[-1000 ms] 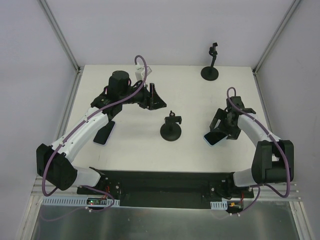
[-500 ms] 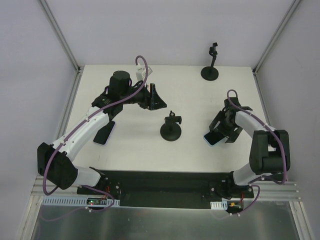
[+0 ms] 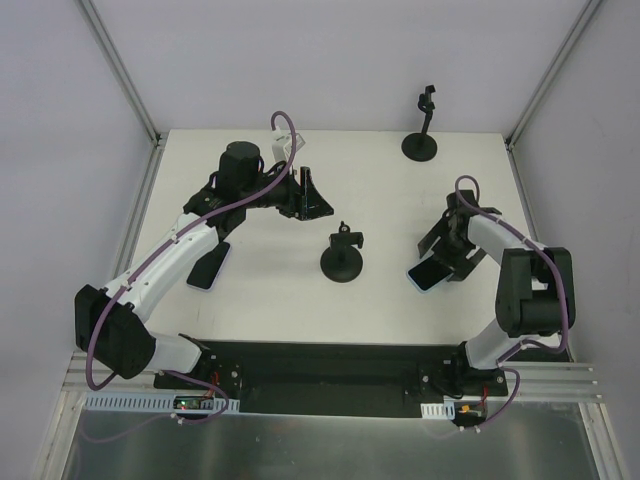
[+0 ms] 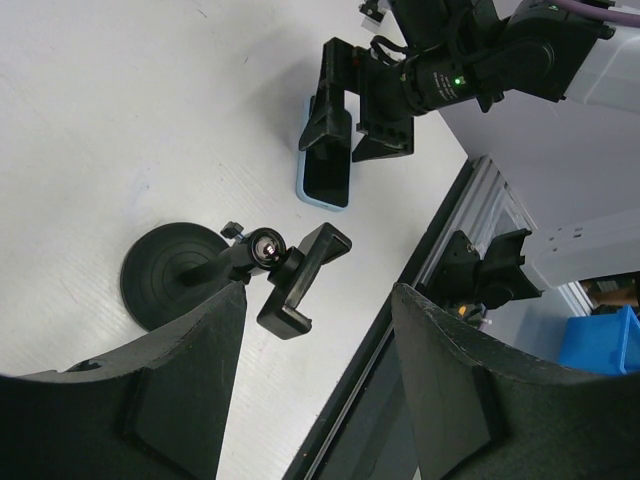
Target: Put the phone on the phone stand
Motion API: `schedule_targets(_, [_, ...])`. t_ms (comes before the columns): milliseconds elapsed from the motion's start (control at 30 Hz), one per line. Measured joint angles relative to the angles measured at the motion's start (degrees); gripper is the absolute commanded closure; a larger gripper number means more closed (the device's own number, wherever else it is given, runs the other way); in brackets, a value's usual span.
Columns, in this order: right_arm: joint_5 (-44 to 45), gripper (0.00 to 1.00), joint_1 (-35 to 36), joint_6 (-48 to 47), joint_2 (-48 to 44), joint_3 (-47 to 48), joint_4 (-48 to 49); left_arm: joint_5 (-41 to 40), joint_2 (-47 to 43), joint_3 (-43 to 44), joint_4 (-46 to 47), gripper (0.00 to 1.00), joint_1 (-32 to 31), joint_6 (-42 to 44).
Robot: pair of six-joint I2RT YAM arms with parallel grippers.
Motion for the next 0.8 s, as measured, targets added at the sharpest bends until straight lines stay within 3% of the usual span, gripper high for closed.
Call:
schedule_targets(500, [4.3, 0.01, 1.3, 4.8, 5.0, 3.5, -3.0, 0.0, 0.2, 0.0, 0.0, 0.41, 0.0, 0.0])
schedule_targets(700, [5.6, 0.18, 2.9, 6.4, 5.2, 3.8, -3.3, 0.0, 0.5, 0.0, 0.1, 0.41, 0.0, 0.0])
schedule_targets(800, [6.2, 0.36, 3.2, 7.2, 5.2, 3.8, -3.3, 0.0, 0.9, 0.0, 0.1, 0.41, 0.0, 0.0])
